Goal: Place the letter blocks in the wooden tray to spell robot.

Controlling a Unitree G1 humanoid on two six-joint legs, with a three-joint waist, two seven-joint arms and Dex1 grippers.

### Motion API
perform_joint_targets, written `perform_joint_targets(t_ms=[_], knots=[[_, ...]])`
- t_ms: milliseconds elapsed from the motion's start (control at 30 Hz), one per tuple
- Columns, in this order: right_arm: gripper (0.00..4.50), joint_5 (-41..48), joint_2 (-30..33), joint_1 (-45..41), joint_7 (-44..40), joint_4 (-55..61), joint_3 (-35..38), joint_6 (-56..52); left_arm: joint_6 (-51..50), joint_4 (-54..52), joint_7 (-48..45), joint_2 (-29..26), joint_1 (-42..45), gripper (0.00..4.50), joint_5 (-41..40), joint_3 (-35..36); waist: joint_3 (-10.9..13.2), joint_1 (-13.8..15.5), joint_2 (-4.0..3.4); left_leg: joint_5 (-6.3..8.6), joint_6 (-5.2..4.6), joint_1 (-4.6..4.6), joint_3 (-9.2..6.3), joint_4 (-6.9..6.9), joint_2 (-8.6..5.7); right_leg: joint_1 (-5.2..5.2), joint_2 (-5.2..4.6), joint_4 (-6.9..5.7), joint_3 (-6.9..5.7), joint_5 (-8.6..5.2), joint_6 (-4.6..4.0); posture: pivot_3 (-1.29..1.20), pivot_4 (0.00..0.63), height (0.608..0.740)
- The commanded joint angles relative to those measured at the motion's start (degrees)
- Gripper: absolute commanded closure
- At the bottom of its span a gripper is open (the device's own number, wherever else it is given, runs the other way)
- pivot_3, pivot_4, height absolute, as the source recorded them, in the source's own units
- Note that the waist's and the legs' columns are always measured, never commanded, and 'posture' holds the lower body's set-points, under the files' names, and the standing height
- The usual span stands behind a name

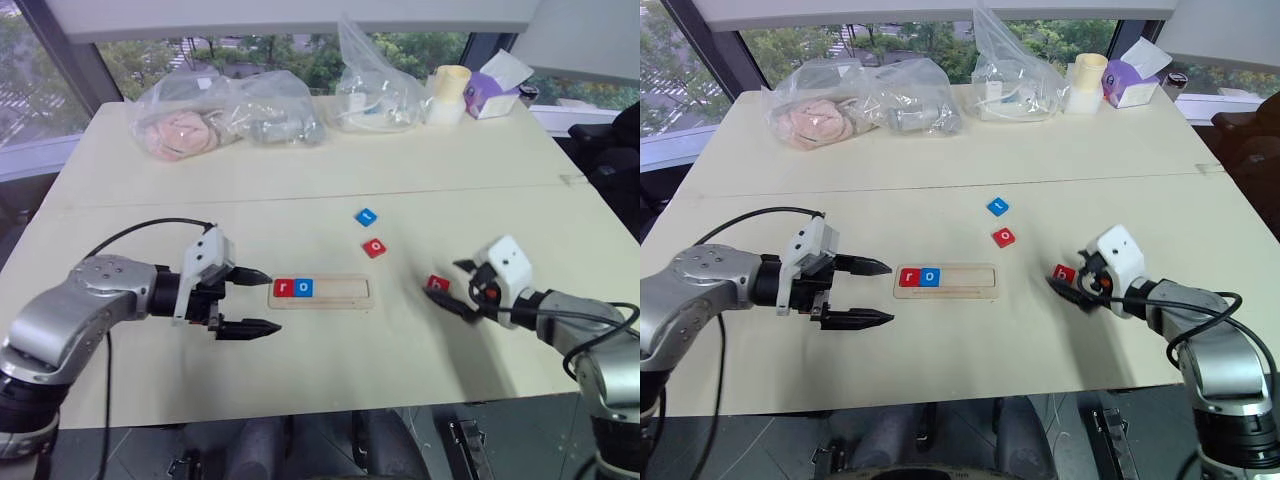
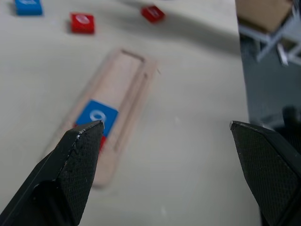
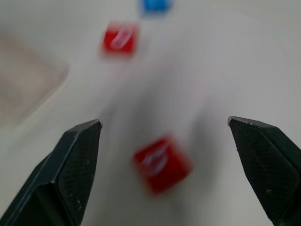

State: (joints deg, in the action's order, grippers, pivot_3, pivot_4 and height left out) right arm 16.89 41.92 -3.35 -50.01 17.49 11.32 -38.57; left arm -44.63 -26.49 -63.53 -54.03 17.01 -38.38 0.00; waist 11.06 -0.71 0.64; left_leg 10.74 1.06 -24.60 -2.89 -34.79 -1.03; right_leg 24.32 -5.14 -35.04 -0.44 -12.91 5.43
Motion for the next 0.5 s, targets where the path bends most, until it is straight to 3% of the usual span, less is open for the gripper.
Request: perform_joint_targets(t_ms=[33,400,500], knots=[[0.09,0.18,3.33,-2.54,-9.24,-8.61,-1.59,12.81,-0.41,-1.67,1.23,-0.39,0.44,0.00,-1.60,3.19,0.03,-0.27,0.04,0.00,0.00,0.00,0.03,-0.10,0.00,-0.01,0.02,-0.01,0.00,-0.06,0.12,0.00,0.150,0.740],[0.09,-4.61,3.56,-13.79,-17.15,-33.65,-8.96,30.56,-2.37,-4.61,4.86,-0.74,-4.03,0.00,-3.75,6.93,0.06,0.05,0.10,0.01,0.01,0.00,0.06,-0.23,0.06,-0.04,0.06,-0.06,0.01,0.10,-0.10,0.00,0.150,0.740],[0.94,-4.92,3.33,-14.98,-18.36,-36.32,-9.80,32.74,-2.57,-4.76,5.25,-0.84,-4.36,0.00,-4.00,7.35,0.06,0.06,0.10,0.01,0.01,0.00,0.04,-0.25,-0.02,-0.04,0.08,-0.11,0.00,0.10,-0.10,0.00,0.150,0.740]])
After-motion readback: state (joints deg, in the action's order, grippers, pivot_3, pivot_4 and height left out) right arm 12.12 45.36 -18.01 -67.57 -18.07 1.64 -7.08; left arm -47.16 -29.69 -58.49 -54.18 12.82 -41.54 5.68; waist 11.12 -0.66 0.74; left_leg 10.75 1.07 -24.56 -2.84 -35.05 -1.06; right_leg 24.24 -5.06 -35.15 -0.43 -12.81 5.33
